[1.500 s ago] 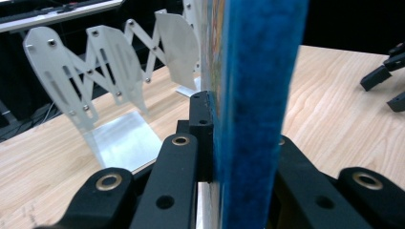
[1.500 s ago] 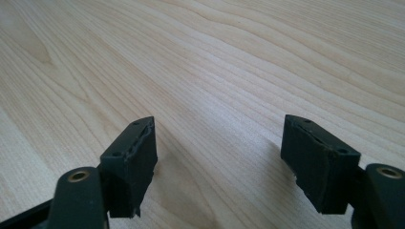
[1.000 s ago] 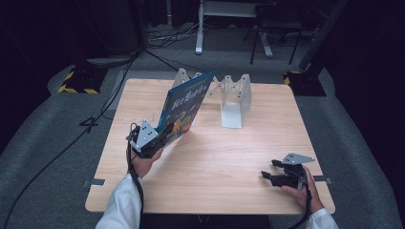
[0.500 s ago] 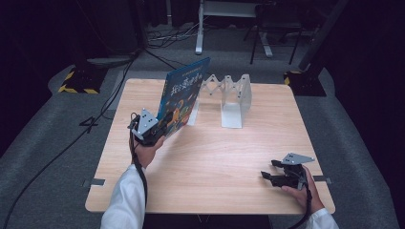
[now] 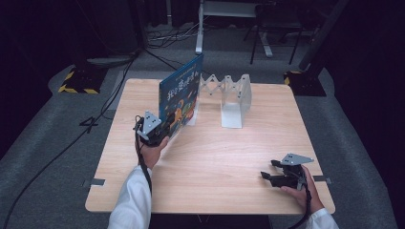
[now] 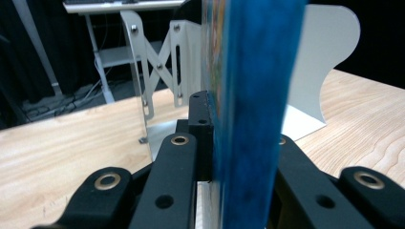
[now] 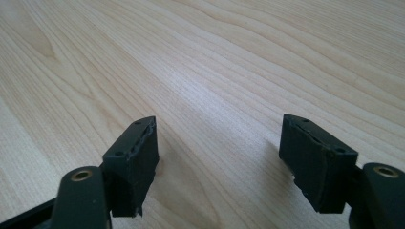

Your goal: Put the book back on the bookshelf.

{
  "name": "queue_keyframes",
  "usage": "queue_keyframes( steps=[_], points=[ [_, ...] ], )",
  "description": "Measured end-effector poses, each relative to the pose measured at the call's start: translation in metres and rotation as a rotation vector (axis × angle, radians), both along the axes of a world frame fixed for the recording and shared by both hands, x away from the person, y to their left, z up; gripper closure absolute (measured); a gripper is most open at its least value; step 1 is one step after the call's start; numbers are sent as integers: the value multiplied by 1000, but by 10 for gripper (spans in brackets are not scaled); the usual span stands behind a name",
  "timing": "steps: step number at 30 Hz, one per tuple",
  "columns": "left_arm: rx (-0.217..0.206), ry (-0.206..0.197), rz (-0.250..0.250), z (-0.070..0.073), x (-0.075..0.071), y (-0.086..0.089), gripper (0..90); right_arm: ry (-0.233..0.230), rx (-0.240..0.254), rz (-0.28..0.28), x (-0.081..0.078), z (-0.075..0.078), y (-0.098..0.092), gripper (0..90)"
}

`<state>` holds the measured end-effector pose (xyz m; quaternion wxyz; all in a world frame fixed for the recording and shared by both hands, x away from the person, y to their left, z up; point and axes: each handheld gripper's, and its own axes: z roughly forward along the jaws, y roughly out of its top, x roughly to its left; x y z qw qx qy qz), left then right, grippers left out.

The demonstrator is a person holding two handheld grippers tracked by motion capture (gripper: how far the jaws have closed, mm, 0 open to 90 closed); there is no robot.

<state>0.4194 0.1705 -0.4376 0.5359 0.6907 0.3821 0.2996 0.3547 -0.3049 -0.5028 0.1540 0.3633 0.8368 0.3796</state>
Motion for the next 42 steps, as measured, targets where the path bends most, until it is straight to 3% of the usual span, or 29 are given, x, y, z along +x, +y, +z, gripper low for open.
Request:
queue_keyframes(
  steps=[5,6,9,10,20,23,28,31,42],
  points=[
    [49,45,11,-10,10,-9,821,-2,-1,-1,0,0,0,299],
    [34,42,15,-10,11,-10,821,-2,-3,0,0,0,0,299],
    [44,49,17,-9,15,-13,821,-4,-4,0,0,0,1,299],
    [25,57,30,-8,18,-15,821,-4,-4,1,0,0,1,299],
    [-6,90,85,-7,35,-21,807,-10,-15,4,-1,0,1,299],
    [-43,108,120,-7,42,-24,800,-12,-17,3,-1,0,2,299],
    [-43,100,138,-9,46,-28,780,-12,-17,5,-1,-1,2,299],
    [-15,90,144,-9,46,-28,763,-13,-18,6,-1,-1,2,299],
    [2,72,91,-15,42,-24,717,-14,-15,5,-1,-1,2,298]
  ],
)
